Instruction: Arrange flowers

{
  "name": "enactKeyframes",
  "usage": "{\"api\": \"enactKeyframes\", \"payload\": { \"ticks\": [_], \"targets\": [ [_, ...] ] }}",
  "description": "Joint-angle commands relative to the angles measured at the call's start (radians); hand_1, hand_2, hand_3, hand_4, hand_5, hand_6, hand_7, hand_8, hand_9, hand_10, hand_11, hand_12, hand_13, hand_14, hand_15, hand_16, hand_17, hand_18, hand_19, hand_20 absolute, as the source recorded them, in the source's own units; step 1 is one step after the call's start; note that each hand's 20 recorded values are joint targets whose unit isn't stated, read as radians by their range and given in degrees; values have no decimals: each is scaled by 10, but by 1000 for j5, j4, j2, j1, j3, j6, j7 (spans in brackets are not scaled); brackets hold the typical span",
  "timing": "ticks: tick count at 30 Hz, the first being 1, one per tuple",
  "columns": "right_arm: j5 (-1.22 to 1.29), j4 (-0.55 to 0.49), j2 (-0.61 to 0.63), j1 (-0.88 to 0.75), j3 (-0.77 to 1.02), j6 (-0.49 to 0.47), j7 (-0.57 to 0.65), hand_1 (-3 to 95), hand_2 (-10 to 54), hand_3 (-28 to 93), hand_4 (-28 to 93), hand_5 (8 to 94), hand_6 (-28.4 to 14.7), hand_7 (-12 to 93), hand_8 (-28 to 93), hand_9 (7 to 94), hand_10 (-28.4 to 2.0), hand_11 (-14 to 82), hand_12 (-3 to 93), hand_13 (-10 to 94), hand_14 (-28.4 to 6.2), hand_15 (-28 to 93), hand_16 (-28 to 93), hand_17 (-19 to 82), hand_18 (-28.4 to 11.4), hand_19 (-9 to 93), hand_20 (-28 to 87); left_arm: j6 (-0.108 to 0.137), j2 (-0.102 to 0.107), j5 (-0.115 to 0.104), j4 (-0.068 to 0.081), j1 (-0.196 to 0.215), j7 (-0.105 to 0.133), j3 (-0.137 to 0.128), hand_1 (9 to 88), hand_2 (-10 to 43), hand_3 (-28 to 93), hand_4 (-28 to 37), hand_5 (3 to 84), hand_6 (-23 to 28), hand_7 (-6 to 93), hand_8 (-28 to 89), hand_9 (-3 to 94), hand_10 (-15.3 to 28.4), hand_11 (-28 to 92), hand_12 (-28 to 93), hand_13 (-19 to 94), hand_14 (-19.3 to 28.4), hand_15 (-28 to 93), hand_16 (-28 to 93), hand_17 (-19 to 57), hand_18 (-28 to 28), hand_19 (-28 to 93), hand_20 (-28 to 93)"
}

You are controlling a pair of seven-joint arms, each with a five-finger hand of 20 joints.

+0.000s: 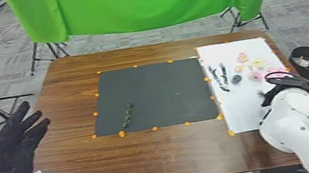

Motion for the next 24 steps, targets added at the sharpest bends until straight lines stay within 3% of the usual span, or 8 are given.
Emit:
{"api": "enactKeyframes", "payload": {
  "ticks": [1, 3, 4, 6, 7, 11, 14, 24],
  "targets": [
    [-150, -88, 32, -102, 17, 166, -79, 511, -50, 534, -140, 706, -191, 100, -85, 937, -109, 532, 157, 937, -14, 777, 94, 701, -106, 847, -283, -15, -13, 18, -3, -8, -20, 17, 276, 75, 626, -244, 345, 76, 110, -83, 301, 169, 255, 118, 177, 223, 526, -94, -112, 188, 398, 138],
    [-164, -114, 31, -129, 38, 192, -97, 502, -50, 543, -140, 712, -178, 100, -83, 937, -105, 546, 157, 937, -9, 783, 94, 709, -101, 850, -283, -15, -10, 12, -4, -5, -13, 20, 276, 75, 626, -245, 345, 76, 110, -83, 301, 169, 255, 118, 177, 223, 526, -95, -112, 188, 398, 138],
    [-180, -125, 35, -138, 38, 212, -88, 498, -50, 547, -141, 714, -173, 101, -82, 937, -103, 551, 156, 937, -8, 786, 94, 711, -100, 851, -283, -22, -18, 26, 1, -19, -33, 21, 276, 75, 626, -245, 345, 76, 110, -83, 301, 169, 255, 118, 177, 224, 526, -95, -112, 188, 398, 138],
    [-213, -124, 30, -139, 35, 186, -81, 486, -54, 559, -144, 716, -161, 101, -78, 937, -100, 555, 153, 937, -4, 790, 93, 715, -95, 853, -283, -20, -17, 20, -1, -12, -24, 21, 276, 76, 626, -245, 345, 76, 110, -83, 301, 170, 255, 117, 177, 224, 527, -95, -112, 187, 398, 138],
    [-206, -125, 26, -142, 41, 170, -69, 482, -55, 564, -147, 715, -158, 99, -77, 937, -100, 556, 153, 937, -2, 790, 93, 717, -93, 853, -283, -22, -22, 29, -2, -14, -36, 19, 276, 76, 626, -245, 346, 76, 110, -83, 301, 169, 255, 118, 177, 224, 527, -95, -112, 187, 398, 138],
    [-116, -120, -13, -154, 81, 79, -22, 487, -56, 558, -156, 688, -194, 89, -82, 937, -100, 554, 150, 937, 0, 791, 93, 718, -93, 853, -283, -25, -30, 42, -3, -24, -50, 28, 277, 76, 627, -244, 346, 76, 111, -83, 301, 170, 255, 118, 178, 224, 528, -95, -112, 187, 399, 138],
    [-77, -90, -27, -143, 80, 45, -4, 495, -54, 545, -150, 660, -210, 81, -91, 937, -102, 548, 151, 937, -2, 789, 94, 717, -95, 853, -283, -27, -32, 41, -1, -28, -45, 36, 278, 76, 628, -243, 346, 76, 111, -83, 302, 170, 255, 118, 179, 225, 531, -96, -112, 187, 399, 137],
    [-66, -16, -21, -121, 46, 52, 18, 550, -39, 470, -116, 647, -179, 91, -81, 937, -100, 566, 146, 937, -7, 794, 91, 708, -96, 850, -283, -24, -15, 25, 0, -27, -24, 27, 280, 76, 626, -239, 346, 76, 112, -84, 301, 169, 257, 118, 179, 225, 532, -98, -112, 187, 399, 137]
  ]
}}
